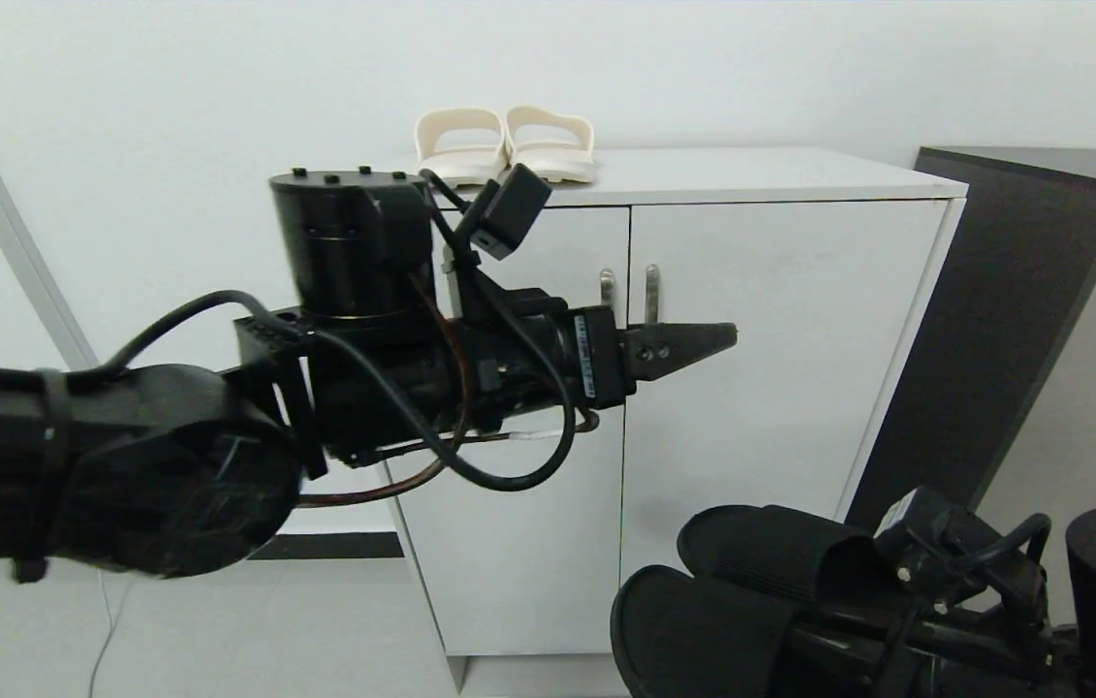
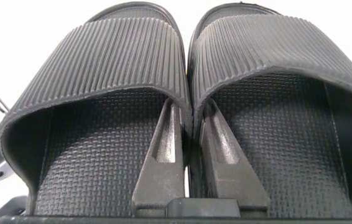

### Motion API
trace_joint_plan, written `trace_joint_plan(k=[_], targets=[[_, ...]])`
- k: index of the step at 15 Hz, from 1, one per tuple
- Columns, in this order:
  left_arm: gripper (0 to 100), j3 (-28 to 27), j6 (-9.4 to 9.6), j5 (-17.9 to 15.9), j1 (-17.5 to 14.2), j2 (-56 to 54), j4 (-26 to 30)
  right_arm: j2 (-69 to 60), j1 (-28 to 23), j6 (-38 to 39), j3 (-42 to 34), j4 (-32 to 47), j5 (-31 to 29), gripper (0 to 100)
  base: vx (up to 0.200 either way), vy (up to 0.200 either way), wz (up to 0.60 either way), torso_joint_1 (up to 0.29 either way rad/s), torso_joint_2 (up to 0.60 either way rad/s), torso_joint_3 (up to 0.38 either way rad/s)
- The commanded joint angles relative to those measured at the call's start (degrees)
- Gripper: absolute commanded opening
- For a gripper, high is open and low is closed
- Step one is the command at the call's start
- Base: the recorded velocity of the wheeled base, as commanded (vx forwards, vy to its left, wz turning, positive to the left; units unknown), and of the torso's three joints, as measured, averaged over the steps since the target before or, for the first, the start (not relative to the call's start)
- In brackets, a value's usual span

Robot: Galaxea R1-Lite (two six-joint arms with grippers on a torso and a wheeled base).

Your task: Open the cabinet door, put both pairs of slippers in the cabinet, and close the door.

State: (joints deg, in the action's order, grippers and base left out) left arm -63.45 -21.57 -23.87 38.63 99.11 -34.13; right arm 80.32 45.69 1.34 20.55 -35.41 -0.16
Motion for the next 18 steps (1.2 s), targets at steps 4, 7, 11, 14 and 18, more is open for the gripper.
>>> trace_joint_plan(k=[4,7,11,14,18], targets=[[100,-11.96,-0.06,0.23,-0.93,9.79,4.78,0.01,-0.43,-0.02,-0.07,-0.01,-0.11,0,0.0,0.0,0.0,0.0,0.0,0.0],[100,-15.03,0.03,0.58,-1.89,9.79,7.68,0.01,-0.43,-0.02,-0.16,-0.01,-0.11,0,0.0,0.0,0.0,0.0,0.0,0.0],[100,-15.47,0.12,4.09,-1.89,9.87,7.77,-0.17,-0.51,-0.11,-0.69,-0.01,-0.19,0,0.0,0.0,0.0,0.0,0.0,0.0],[100,-17.58,0.21,6.47,-1.89,11.54,7.85,0.1,-0.51,-0.11,-0.78,-0.01,-0.11,0,0.0,0.0,0.0,0.0,0.0,0.0],[100,-22.15,0.38,7.87,-2.77,14.45,11.11,0.1,-0.51,-0.2,-0.95,-0.01,-0.11,0,0.0,0.0,0.0,0.0,0.0,0.0]])
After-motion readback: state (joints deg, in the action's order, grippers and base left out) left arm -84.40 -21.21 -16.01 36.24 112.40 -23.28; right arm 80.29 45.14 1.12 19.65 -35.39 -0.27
